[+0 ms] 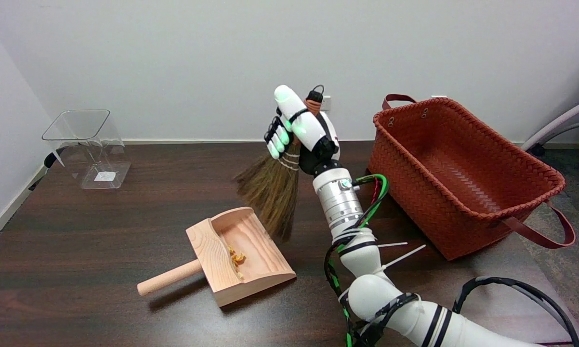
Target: Sweep the paper balls into the dustpan.
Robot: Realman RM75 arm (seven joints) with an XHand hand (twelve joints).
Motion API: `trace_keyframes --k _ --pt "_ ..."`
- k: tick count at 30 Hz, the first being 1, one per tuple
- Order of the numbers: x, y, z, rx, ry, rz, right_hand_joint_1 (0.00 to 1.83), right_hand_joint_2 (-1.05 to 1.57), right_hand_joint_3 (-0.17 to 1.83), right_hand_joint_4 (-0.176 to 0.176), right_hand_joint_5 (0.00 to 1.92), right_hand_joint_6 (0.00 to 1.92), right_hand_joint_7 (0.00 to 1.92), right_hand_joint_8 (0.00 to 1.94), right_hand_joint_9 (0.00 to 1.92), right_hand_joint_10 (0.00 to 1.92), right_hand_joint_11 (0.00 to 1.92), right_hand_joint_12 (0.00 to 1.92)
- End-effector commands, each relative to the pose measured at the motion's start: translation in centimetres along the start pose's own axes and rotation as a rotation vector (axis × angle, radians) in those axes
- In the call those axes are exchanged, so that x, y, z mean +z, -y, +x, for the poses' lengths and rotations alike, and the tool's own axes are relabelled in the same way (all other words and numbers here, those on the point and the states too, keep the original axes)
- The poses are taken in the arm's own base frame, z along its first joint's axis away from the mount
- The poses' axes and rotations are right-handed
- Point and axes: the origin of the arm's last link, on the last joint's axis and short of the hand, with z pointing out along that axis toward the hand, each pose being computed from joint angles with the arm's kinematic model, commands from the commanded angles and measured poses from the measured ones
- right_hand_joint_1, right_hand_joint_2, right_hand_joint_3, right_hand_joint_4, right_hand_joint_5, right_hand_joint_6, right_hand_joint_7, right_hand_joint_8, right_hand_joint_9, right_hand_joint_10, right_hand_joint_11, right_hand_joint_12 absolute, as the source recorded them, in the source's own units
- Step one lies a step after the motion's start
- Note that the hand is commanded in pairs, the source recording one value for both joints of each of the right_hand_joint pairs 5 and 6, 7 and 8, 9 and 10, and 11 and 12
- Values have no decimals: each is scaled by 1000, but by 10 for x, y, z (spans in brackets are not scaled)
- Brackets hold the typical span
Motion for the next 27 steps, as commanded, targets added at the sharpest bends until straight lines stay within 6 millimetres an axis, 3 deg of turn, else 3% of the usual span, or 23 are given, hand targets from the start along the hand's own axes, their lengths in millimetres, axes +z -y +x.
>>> trace_keyframes --k 1,10,21,27 --pt "-6 -37 50 -267 -94 -37 705 1571 -175 0 1920 1920 1920 1920 1920 1920 1920 1920" --pt "-7 -42 55 -451 -95 -46 730 1571 -175 0 1920 1920 1920 1920 1920 1920 1920 1920" --pt "2 -33 47 -701 -68 1 746 1571 -123 0 1920 1920 1920 1920 1920 1920 1920 1920" --pt "0 -39 39 -594 -59 -45 751 1571 -89 0 1920 1920 1920 1920 1920 1920 1920 1920"
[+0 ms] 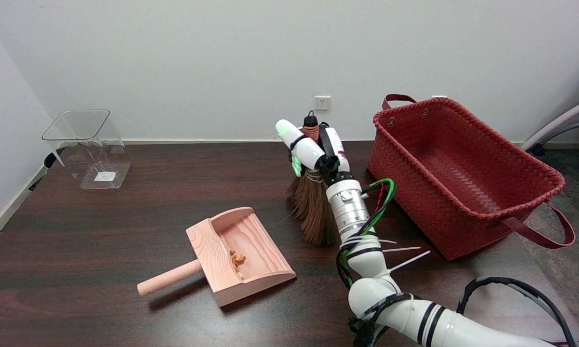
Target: Sweep the paper balls into the dustpan.
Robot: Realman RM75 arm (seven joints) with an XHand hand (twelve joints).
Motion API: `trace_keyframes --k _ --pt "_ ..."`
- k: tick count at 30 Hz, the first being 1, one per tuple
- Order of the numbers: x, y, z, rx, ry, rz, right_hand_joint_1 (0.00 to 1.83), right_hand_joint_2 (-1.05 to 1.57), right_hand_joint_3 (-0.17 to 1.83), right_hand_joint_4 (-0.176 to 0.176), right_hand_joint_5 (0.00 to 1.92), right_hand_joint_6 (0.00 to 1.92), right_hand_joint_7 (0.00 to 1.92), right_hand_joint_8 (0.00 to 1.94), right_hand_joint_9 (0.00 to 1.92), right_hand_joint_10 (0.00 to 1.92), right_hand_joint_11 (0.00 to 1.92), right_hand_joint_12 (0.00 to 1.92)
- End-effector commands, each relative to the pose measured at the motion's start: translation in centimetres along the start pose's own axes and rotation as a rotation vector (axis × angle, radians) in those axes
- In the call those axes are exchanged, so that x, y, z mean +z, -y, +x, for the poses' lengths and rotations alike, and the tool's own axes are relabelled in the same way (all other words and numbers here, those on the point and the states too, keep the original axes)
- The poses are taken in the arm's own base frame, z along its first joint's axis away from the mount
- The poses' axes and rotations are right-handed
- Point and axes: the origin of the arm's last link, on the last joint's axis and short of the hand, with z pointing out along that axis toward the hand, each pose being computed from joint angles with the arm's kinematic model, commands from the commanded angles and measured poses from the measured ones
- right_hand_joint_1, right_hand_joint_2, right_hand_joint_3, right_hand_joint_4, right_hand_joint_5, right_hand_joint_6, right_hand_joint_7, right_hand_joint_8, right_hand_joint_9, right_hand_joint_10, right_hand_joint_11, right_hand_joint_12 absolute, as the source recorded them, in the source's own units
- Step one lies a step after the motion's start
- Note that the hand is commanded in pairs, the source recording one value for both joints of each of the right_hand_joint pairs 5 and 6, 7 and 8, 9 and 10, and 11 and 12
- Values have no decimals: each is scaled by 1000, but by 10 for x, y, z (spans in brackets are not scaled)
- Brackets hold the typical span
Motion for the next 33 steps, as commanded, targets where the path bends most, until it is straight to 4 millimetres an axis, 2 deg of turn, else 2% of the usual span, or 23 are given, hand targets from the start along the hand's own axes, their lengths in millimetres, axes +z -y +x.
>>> trace_keyframes --k 1,5,14,25,29,33 --pt "1 -2 -11 -90 22 -21 751 1571 -87 0 1920 1920 1920 1920 1920 1920 1920 1920" --pt "-2 1 -29 219 62 -116 754 1571 -98 0 1920 1920 1920 1920 1920 1920 1920 1920" --pt "-17 -3 -68 583 213 -298 747 1571 -157 0 1920 1920 1920 1920 1920 1920 1920 1920" --pt "-48 -10 -97 781 224 -399 709 1571 -175 0 1920 1920 1920 1920 1920 1920 1920 1920" --pt "-53 -2 -107 838 210 -397 697 1571 -175 0 1920 1920 1920 1920 1920 1920 1920 1920" --pt "-50 10 -104 876 194 -362 691 1571 -175 0 1920 1920 1920 1920 1920 1920 1920 1920"
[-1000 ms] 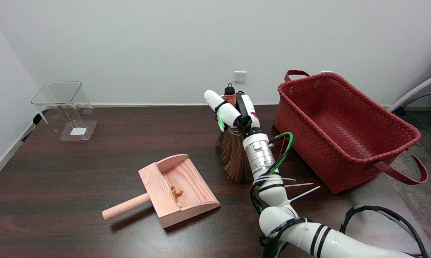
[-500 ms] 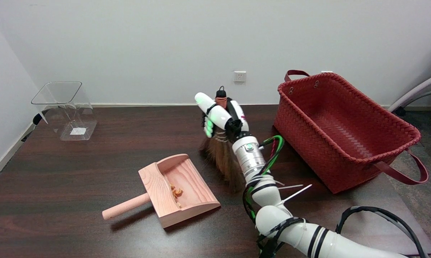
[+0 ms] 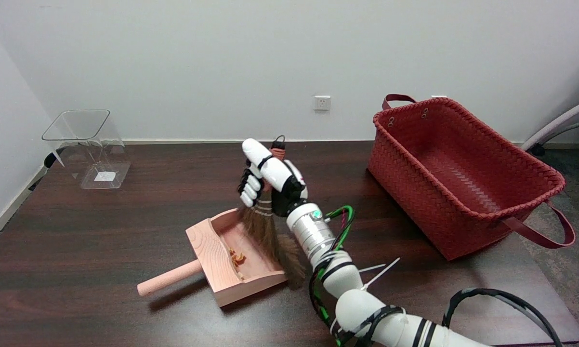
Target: Sweep the paper balls into the dustpan.
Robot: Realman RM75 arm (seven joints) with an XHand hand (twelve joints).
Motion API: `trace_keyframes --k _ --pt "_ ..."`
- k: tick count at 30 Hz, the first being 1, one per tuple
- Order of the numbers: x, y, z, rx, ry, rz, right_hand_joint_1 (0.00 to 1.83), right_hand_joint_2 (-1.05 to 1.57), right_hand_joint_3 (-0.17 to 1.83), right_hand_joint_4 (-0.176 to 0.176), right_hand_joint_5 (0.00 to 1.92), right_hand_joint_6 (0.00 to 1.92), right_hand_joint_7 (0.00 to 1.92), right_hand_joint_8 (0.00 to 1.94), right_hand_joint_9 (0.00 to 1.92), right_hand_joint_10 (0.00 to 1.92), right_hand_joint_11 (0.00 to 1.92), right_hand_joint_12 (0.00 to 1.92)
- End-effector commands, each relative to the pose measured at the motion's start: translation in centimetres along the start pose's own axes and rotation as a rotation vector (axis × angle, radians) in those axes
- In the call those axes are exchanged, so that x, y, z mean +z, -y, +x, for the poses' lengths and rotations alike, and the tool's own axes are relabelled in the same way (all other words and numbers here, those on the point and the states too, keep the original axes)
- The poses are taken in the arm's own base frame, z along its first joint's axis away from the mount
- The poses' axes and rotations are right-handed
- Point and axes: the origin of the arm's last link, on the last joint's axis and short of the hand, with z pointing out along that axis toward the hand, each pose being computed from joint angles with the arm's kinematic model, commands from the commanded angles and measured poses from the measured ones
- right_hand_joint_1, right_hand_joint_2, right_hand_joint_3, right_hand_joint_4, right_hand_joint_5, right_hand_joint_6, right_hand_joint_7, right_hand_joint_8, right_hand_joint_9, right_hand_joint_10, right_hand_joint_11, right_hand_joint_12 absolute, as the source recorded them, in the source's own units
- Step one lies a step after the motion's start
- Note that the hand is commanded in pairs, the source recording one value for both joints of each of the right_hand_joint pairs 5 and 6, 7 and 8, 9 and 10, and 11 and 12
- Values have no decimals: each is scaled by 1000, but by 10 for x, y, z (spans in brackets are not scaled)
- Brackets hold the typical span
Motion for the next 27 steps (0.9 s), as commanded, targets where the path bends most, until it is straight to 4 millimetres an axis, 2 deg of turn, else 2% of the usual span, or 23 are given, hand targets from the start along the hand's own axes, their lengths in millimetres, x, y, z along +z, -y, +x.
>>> trace_keyframes --k 1,8,16,17,21,27 --pt "-18 -5 -42 331 40 -45 690 1571 -175 0 1920 1920 1920 1920 1920 1920 1920 1920" --pt "-13 20 -31 307 12 64 681 1571 -175 0 1920 1920 1920 1920 1920 1920 1920 1920" --pt "-6 62 -9 27 8 188 687 1571 -175 0 1920 1920 1920 1920 1920 1920 1920 1920" --pt "-5 65 -1 -18 -7 192 689 1571 -175 0 1920 1920 1920 1920 1920 1920 1920 1920" --pt "-6 86 -3 -107 -4 242 705 1571 -175 0 1920 1920 1920 1920 1920 1920 1920 1920" --pt "-7 95 1 -190 -25 266 722 1571 -175 0 1920 1920 1920 1920 1920 1920 1920 1920"
